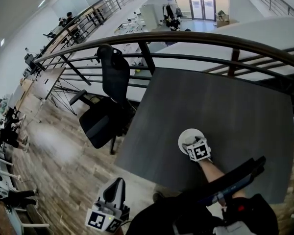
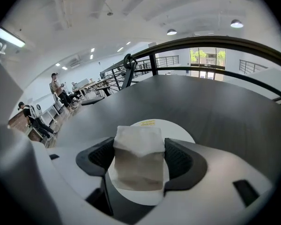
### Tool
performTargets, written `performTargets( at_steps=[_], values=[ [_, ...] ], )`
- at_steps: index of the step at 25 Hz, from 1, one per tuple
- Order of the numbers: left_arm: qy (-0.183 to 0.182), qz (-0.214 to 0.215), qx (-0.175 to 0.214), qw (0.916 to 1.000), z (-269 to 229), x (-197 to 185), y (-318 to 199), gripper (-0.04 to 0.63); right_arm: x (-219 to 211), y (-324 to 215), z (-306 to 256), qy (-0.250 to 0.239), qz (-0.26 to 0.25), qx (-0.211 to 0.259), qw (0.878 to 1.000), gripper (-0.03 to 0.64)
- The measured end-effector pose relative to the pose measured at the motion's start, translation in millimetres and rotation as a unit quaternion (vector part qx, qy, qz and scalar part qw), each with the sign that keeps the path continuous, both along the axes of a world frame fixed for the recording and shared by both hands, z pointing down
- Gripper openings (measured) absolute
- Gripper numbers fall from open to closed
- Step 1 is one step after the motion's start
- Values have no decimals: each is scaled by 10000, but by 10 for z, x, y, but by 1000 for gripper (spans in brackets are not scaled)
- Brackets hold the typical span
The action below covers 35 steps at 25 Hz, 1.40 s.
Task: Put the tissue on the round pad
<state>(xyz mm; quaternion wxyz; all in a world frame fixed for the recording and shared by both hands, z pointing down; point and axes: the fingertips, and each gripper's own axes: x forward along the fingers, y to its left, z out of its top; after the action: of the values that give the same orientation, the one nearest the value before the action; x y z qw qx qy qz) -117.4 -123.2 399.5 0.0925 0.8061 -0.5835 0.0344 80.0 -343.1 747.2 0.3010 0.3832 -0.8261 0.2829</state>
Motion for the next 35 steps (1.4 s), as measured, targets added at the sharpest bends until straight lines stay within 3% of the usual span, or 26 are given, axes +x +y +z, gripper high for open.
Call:
performTargets(
  at_steps=[8,14,35],
  values=[
    [-48,-254,-126,9996,100,-162,67,3,-109,-40,276,255,-18,-172,9995,333],
    [-90,-274,-152,9995,99,-200,120,3,-71,-34,360,830,-164,-91,9964,333],
    [-58,-108,-88,9999,152,-286,61,3,-154,-103,295,511,-9,40,9987,334]
  ],
)
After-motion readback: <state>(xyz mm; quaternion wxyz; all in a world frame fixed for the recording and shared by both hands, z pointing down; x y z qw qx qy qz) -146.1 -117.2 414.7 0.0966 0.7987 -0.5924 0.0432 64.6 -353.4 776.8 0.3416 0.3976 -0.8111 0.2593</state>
